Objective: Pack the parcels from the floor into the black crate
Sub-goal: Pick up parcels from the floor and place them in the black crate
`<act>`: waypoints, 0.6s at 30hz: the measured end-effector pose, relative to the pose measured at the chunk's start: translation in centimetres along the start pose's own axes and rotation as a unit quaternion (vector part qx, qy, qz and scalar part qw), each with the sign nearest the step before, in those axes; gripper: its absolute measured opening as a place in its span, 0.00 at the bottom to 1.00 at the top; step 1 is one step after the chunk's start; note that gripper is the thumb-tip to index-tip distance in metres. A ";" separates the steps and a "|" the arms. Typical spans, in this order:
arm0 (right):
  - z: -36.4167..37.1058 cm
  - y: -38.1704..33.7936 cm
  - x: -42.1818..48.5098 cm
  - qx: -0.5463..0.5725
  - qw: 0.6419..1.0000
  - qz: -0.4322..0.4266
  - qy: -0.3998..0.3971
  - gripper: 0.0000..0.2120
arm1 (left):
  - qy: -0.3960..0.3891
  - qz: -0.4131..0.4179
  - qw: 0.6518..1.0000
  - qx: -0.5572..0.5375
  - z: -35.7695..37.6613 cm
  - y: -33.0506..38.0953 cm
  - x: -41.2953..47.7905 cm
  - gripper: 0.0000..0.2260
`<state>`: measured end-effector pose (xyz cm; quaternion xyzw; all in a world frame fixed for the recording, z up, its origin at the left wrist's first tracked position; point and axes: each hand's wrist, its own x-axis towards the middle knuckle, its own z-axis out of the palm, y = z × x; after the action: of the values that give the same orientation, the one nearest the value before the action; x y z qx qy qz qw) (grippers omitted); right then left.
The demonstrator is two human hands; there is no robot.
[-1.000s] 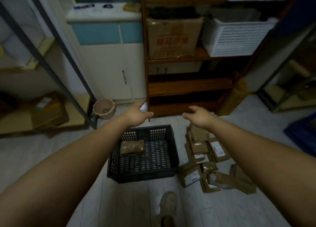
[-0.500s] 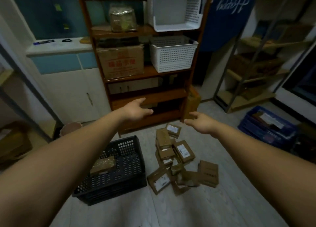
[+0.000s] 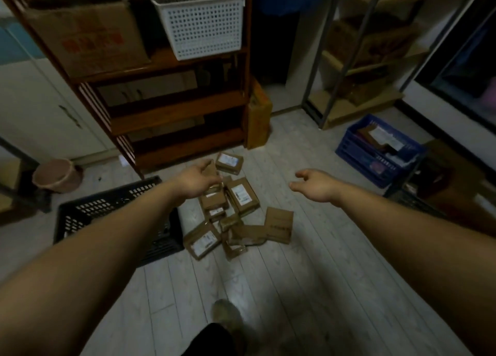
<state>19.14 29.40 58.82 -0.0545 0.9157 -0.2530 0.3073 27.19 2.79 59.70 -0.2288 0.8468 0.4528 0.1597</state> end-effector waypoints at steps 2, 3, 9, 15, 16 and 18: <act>0.2 0.8 1.7 0.004 1.000 0.006 -0.015 0.31 | -0.013 0.001 1.000 0.001 0.9 -0.3 2.1 0.32; 0.2 1.2 2.6 0.004 1.000 0.009 -0.019 0.31 | -0.023 0.005 1.000 -0.002 1.3 -0.4 3.2 0.31; 1.0 3.2 8.7 0.001 0.999 0.031 -0.042 0.33 | -0.056 -0.009 0.998 0.009 3.5 -1.1 10.2 0.30; 6.1 7.3 16.8 -0.005 0.996 0.044 -0.082 0.30 | -0.063 -0.063 0.996 -0.019 8.2 -6.9 16.7 0.28; 7.3 8.1 18.4 -0.015 0.994 0.044 -0.094 0.28 | -0.064 -0.066 0.995 -0.030 9.4 -8.4 17.8 0.27; 9.9 10.0 21.9 -0.035 0.992 0.035 -0.120 0.23 | -0.067 -0.047 0.996 -0.028 11.9 -11.5 20.0 0.23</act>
<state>7.97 28.20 35.37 -0.0628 0.8819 -0.2017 0.4215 17.14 2.30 35.74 -0.2416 0.8097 0.4825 0.2308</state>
